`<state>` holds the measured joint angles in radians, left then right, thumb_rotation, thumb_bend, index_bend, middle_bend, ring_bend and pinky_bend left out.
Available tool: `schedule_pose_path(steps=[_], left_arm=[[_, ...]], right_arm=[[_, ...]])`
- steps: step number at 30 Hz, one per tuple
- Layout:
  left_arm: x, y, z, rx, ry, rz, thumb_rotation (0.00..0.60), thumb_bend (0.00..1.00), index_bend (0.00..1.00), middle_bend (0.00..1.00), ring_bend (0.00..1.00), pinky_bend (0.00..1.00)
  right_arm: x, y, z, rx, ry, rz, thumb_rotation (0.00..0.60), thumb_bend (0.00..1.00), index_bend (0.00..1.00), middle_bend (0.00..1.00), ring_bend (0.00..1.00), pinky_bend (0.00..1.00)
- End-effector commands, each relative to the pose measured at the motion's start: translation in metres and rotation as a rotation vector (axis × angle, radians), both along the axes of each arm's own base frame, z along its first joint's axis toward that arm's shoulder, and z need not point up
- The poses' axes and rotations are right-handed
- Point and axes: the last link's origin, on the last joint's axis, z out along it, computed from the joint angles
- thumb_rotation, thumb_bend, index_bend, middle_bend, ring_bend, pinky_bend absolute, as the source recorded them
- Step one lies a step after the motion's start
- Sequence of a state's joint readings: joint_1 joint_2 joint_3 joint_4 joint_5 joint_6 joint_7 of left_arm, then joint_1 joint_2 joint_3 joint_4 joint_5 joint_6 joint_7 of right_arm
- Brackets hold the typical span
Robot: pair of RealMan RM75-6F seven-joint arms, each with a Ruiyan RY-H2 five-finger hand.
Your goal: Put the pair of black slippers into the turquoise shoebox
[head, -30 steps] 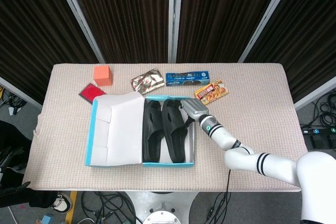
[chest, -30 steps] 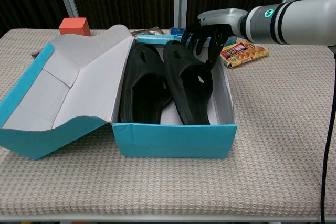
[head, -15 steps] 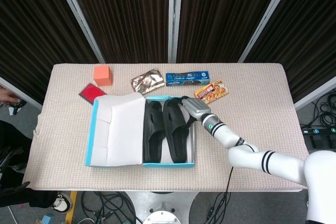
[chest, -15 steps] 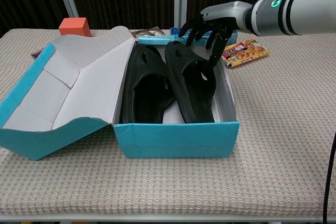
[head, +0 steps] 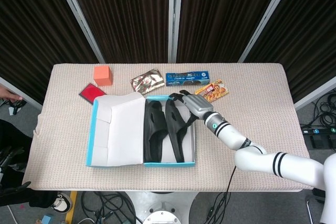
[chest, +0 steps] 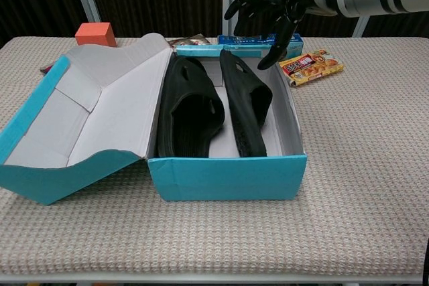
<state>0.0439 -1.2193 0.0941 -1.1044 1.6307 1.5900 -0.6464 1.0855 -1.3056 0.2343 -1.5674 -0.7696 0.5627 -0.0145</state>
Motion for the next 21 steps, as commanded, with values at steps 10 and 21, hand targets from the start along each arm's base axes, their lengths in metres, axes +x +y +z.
schedule_pose_path(steps=[10,21], left_arm=[[0.003,-0.001,-0.001,-0.001,0.005,0.000,0.600,0.00,0.13,0.19,0.03,0.15],[0.001,-0.002,0.001,0.007,-0.001,0.009,0.600,0.00,0.13,0.19,0.03,0.15]], right_arm=[[0.006,0.026,-0.011,0.137,-0.121,-0.054,0.600,0.00,0.12,0.20,0.03,0.22],[0.013,0.032,-0.027,0.163,-0.161,-0.044,0.600,0.00,0.12,0.22,0.05,0.24]])
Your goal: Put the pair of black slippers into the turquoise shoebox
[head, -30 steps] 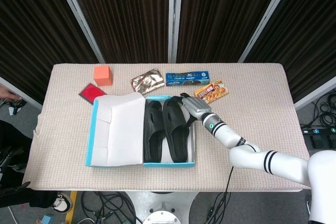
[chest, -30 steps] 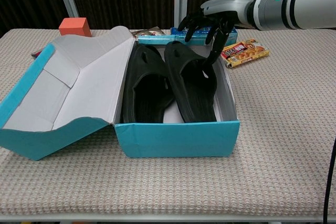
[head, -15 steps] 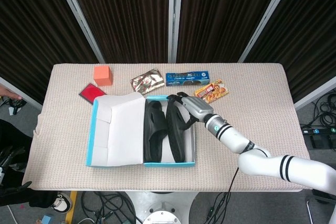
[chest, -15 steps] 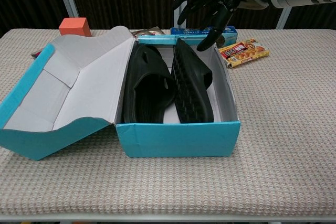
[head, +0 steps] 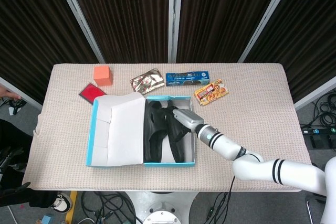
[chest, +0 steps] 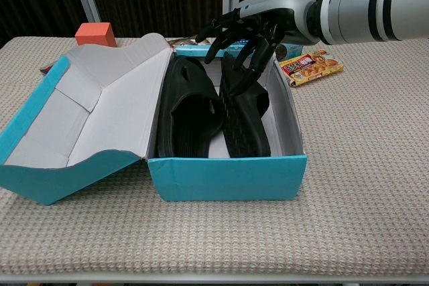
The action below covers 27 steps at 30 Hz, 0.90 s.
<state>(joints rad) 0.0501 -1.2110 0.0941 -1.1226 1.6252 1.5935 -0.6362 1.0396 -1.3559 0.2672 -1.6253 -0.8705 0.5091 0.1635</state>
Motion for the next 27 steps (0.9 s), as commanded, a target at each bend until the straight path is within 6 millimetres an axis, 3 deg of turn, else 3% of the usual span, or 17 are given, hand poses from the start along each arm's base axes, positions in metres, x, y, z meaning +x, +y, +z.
schedule_pose_path(steps=[1,10,18,22,27], left_arm=[[-0.001,0.000,0.000,0.000,-0.004,0.002,0.600,0.00,0.13,0.19,0.03,0.15],[-0.004,0.000,-0.001,-0.003,-0.019,0.014,0.600,0.00,0.13,0.19,0.03,0.16],[-0.004,0.000,0.001,0.011,-0.020,0.007,0.600,0.00,0.13,0.19,0.04,0.16],[-0.003,-0.001,0.002,0.013,-0.017,0.004,0.600,0.00,0.13,0.19,0.03,0.16],[-0.001,0.000,0.002,0.013,-0.013,-0.008,0.600,0.00,0.13,0.19,0.03,0.16]], right_arm=[[0.000,0.000,-0.001,0.001,-0.005,-0.002,0.600,0.00,0.12,0.22,0.05,0.24],[-0.013,-0.001,-0.017,0.029,0.042,-0.028,0.600,0.00,0.12,0.23,0.06,0.26],[-0.009,-0.002,-0.022,0.025,0.022,-0.035,0.600,0.00,0.12,0.24,0.07,0.26],[-0.005,-0.001,-0.016,0.010,0.000,-0.021,0.600,0.00,0.12,0.24,0.07,0.26],[0.001,0.001,0.006,-0.031,-0.028,0.010,0.600,0.00,0.12,0.24,0.07,0.26]])
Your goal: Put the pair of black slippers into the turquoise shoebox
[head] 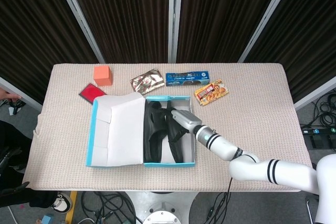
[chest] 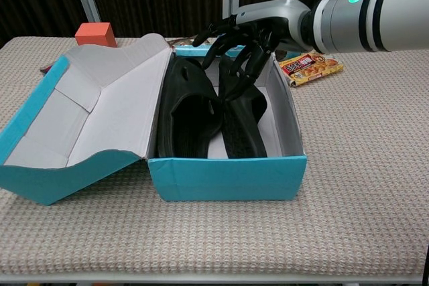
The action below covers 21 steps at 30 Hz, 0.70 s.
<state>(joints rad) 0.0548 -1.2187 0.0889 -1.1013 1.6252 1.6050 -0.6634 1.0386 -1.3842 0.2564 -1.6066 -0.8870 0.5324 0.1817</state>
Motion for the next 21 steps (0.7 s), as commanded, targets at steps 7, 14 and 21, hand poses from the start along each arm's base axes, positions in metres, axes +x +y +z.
schedule_pose_path(steps=[7,14,21], left_arm=[[0.007,0.004,0.001,0.004,0.011,-0.023,0.600,0.00,0.13,0.19,0.03,0.16],[0.014,0.008,0.004,0.022,0.024,-0.044,0.600,0.00,0.13,0.19,0.03,0.16],[0.019,0.009,0.008,0.039,0.044,-0.055,0.600,0.00,0.13,0.19,0.03,0.16]], right_arm=[[-0.007,0.011,0.064,-0.134,-0.022,0.050,0.600,0.00,0.12,0.23,0.07,0.26],[-0.056,0.049,0.126,-0.406,0.099,0.146,0.600,0.00,0.12,0.20,0.06,0.25],[-0.130,0.118,0.164,-0.699,0.369,0.210,0.600,0.00,0.10,0.13,0.00,0.13]])
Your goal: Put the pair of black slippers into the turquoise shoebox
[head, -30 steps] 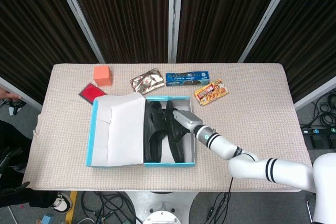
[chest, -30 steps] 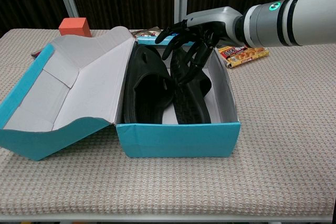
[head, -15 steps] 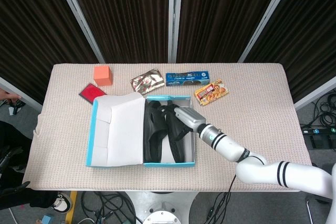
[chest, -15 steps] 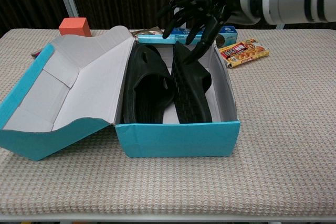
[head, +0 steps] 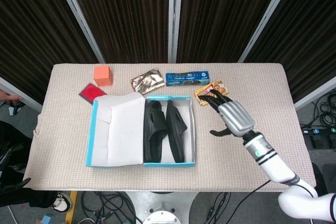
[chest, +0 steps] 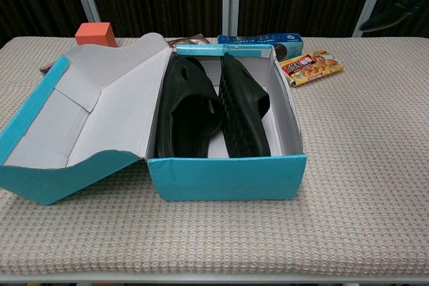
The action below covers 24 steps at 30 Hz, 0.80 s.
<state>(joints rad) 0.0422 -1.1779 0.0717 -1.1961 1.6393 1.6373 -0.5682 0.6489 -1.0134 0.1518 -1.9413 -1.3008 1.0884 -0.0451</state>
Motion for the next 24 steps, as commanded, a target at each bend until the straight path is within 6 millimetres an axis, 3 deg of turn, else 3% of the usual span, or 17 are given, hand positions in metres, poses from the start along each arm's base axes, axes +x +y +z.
schedule_pose_path(steps=[1,8,14,20,24], left_arm=[[0.001,0.000,0.002,0.007,0.008,-0.003,0.600,0.00,0.13,0.19,0.03,0.16],[0.004,0.001,0.005,0.026,0.054,-0.019,0.600,0.00,0.13,0.19,0.04,0.16],[0.005,0.004,0.006,0.051,0.102,-0.022,0.600,0.00,0.13,0.19,0.03,0.16],[0.005,0.004,0.007,0.079,0.131,-0.017,0.600,0.00,0.13,0.19,0.03,0.15],[0.006,0.005,0.006,0.092,0.154,-0.021,0.600,0.00,0.13,0.19,0.03,0.14]], right_arm=[[-0.059,0.065,0.026,-0.178,0.190,-0.025,0.600,0.00,0.09,0.12,0.00,0.10],[-0.131,0.132,0.038,-0.294,0.299,-0.133,0.600,0.00,0.02,0.06,0.00,0.00],[-0.174,0.173,0.025,-0.310,0.300,-0.194,0.600,0.00,0.01,0.04,0.00,0.00],[-0.203,0.188,0.011,-0.301,0.306,-0.233,0.600,0.00,0.00,0.04,0.00,0.00],[-0.209,0.189,0.010,-0.314,0.307,-0.238,0.600,0.00,0.00,0.04,0.00,0.00]])
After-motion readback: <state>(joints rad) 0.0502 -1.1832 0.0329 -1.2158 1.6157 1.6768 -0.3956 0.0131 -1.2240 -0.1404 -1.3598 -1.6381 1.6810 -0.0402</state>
